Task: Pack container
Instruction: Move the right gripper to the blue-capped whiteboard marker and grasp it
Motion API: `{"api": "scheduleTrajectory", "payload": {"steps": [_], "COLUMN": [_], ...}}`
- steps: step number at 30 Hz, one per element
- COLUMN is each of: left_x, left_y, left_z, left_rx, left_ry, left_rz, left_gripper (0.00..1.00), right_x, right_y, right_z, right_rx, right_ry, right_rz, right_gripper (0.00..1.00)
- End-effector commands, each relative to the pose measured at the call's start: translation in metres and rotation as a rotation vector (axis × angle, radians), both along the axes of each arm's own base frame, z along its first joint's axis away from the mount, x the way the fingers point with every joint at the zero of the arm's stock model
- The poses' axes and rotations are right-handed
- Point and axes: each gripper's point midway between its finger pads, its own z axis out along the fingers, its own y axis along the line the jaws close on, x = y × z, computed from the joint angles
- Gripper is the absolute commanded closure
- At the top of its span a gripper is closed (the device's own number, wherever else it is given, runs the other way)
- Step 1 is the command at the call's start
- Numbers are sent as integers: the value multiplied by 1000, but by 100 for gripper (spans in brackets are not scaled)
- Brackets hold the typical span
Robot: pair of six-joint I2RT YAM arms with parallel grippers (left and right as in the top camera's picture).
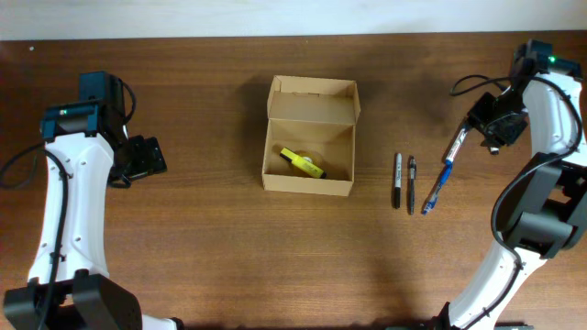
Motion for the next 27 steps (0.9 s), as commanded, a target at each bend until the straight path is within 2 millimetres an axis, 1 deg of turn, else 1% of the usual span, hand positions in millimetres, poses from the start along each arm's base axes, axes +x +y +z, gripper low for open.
{"api": "scheduleTrajectory", "payload": {"steps": [1,7,15,20,21,25,26,27], "left_x": [-2,-2,-2,-2,-2,-2,-2,-2], "left_y": [0,0,0,0,0,0,0,0], "left_z": [7,7,7,7,7,7,7,7], "left_rx": [-1,-1,-1,-1,-1,-1,-1,-1], "left_ry": [-24,-24,-24,-24,-24,-24,-24,-24], "left_rz": [-11,-11,-11,-11,-11,-11,-11,-11], "left_gripper": [0,0,0,0,0,0,0,0], "right_x": [-2,2,11,10,9,4,4,4], "right_y": [3,10,5,7,8,11,11,11], "right_z": [-16,-40,-61,-80,-85,-98,-99,-100], "right_rx": [7,21,13,31,38,55,58,58], "right_ry": [37,68,58,88,96,129,131,131], "right_rz": [18,59,83,91,104,109,109,109], "right_gripper": [57,57,58,59,61,64,67,80]}}
